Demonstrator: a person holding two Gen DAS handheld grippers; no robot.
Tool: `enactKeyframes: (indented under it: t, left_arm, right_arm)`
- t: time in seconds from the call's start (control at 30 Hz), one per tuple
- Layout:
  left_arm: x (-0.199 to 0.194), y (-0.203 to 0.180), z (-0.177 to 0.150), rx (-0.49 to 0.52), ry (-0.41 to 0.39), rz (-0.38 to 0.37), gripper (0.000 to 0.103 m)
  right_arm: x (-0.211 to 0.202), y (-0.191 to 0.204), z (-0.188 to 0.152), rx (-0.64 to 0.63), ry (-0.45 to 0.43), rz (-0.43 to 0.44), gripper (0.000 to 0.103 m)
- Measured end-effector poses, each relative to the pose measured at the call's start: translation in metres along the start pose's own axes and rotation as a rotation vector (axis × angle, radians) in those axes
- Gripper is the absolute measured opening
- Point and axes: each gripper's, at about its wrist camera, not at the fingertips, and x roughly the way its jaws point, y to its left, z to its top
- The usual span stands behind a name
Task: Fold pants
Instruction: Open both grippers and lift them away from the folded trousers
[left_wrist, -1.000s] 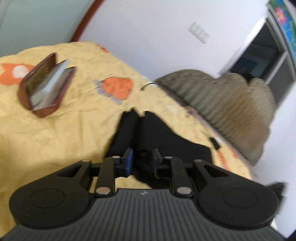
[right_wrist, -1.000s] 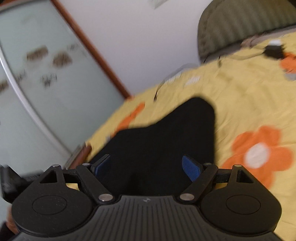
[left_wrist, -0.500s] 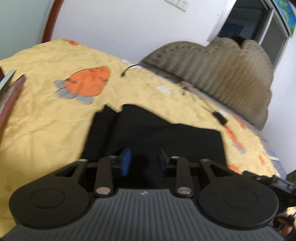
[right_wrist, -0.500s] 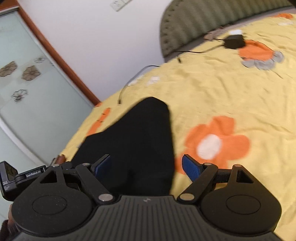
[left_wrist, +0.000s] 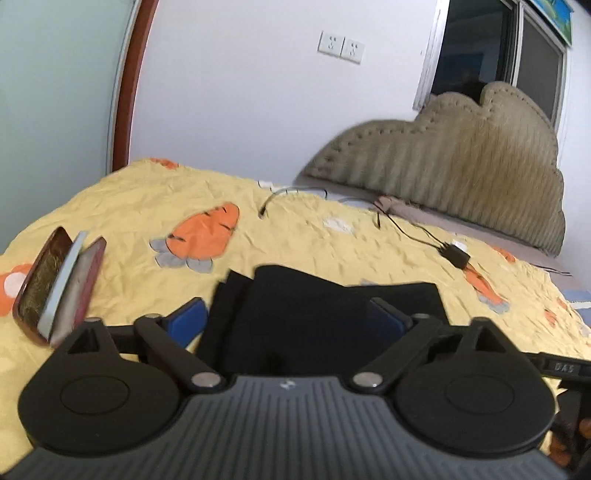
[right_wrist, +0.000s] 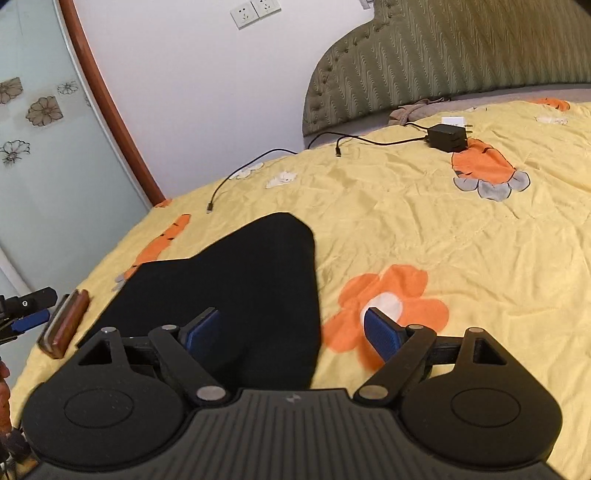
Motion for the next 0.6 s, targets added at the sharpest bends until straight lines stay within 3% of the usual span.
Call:
enactKeyframes:
  t: [0.3,0.5,0.6]
  left_arm:
    - [-0.014,-0.052,-0.014,0.057,0.121,0.007,0.103]
    - [-0.004,-0.043,-0.02,0.04,0.189,0.143,0.103]
    - [-0.006,-0.04,-0.018,0.037,0.203,0.191,0.103]
  right_arm:
    - [-0.038,0.023,-0.009,-0.057,0.021,-0.048,0.085]
    - [-0.046,0.016,0.0,-0.035,0.022,-0.117,0.086]
    - [-0.053,0.02,0.001,-0.028,-0.017,-0.09,0.087]
